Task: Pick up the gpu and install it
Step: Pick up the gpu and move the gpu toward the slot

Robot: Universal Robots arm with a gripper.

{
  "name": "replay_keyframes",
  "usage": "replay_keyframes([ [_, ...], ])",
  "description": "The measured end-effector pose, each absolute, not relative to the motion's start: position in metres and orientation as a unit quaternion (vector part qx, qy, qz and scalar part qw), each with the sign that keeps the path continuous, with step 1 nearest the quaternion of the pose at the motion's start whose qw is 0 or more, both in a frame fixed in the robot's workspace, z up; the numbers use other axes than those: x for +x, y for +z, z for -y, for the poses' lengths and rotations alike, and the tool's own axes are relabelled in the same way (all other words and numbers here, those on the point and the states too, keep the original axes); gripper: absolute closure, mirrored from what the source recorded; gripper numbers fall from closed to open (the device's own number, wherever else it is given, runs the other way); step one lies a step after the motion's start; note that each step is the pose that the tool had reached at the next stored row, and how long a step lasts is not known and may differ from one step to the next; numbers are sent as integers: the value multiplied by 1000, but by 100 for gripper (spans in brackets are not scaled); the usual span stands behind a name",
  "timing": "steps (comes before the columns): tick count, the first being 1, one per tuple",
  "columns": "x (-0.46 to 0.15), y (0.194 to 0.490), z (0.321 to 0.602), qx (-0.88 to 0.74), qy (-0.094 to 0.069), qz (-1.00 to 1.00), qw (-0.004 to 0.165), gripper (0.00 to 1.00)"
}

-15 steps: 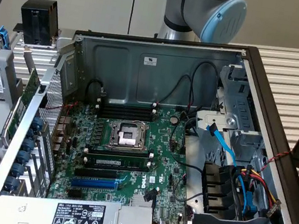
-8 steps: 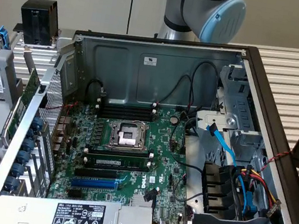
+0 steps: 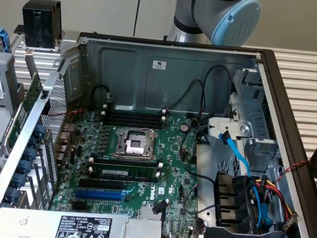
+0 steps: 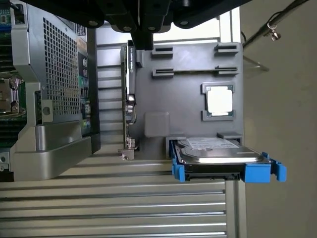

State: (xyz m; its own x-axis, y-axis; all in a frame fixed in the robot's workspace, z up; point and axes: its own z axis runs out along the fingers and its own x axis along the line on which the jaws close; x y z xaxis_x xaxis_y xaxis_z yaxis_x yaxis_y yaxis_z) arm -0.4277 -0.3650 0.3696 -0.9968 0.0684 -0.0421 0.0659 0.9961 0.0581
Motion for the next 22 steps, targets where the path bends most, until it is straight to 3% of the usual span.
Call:
replay_keyframes([
  [5, -426, 365, 365, 34, 35, -999, 22, 88],
  [12, -425, 358, 366, 34, 42, -998, 22, 58],
  [22, -426, 347, 366, 33, 48, -998, 38, 58],
])
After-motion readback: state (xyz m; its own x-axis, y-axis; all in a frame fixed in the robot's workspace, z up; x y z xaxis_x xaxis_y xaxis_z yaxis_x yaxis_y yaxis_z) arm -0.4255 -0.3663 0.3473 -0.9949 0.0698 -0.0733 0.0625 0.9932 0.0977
